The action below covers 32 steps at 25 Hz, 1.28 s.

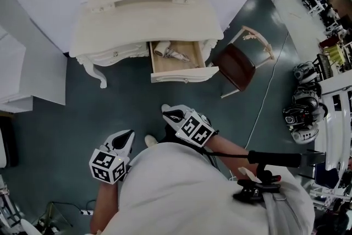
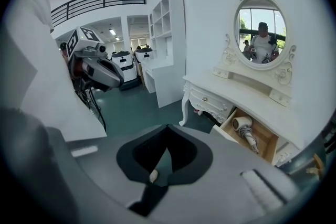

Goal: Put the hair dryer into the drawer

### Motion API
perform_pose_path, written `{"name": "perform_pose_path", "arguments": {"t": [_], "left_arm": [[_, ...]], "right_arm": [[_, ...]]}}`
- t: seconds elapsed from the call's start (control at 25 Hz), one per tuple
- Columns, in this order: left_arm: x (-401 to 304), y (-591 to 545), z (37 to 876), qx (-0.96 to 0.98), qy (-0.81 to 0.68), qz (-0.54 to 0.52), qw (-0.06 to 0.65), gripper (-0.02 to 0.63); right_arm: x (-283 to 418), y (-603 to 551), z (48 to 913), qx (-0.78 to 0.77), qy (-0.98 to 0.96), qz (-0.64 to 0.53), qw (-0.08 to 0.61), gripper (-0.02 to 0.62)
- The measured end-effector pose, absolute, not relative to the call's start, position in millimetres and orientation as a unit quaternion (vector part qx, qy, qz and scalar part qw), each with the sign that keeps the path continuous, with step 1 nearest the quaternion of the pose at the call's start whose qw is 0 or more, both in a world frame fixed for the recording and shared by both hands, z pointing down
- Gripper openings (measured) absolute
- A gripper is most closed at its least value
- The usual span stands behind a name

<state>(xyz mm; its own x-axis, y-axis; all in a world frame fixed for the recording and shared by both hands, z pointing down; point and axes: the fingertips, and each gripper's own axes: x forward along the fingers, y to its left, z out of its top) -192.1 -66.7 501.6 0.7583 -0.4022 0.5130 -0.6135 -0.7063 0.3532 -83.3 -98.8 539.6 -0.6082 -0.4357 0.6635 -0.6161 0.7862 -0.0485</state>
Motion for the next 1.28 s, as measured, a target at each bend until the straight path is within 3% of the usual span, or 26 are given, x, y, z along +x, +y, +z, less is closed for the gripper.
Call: {"name": "perform_pose_path", "arguments": {"t": [1.28], "left_arm": [[-187, -103, 507, 0.896, -0.270, 0.220, 0.276, 0.003]], "right_arm": [[-86, -131, 540, 0.277, -0.889, 0.117, 0.345, -0.003]]}}
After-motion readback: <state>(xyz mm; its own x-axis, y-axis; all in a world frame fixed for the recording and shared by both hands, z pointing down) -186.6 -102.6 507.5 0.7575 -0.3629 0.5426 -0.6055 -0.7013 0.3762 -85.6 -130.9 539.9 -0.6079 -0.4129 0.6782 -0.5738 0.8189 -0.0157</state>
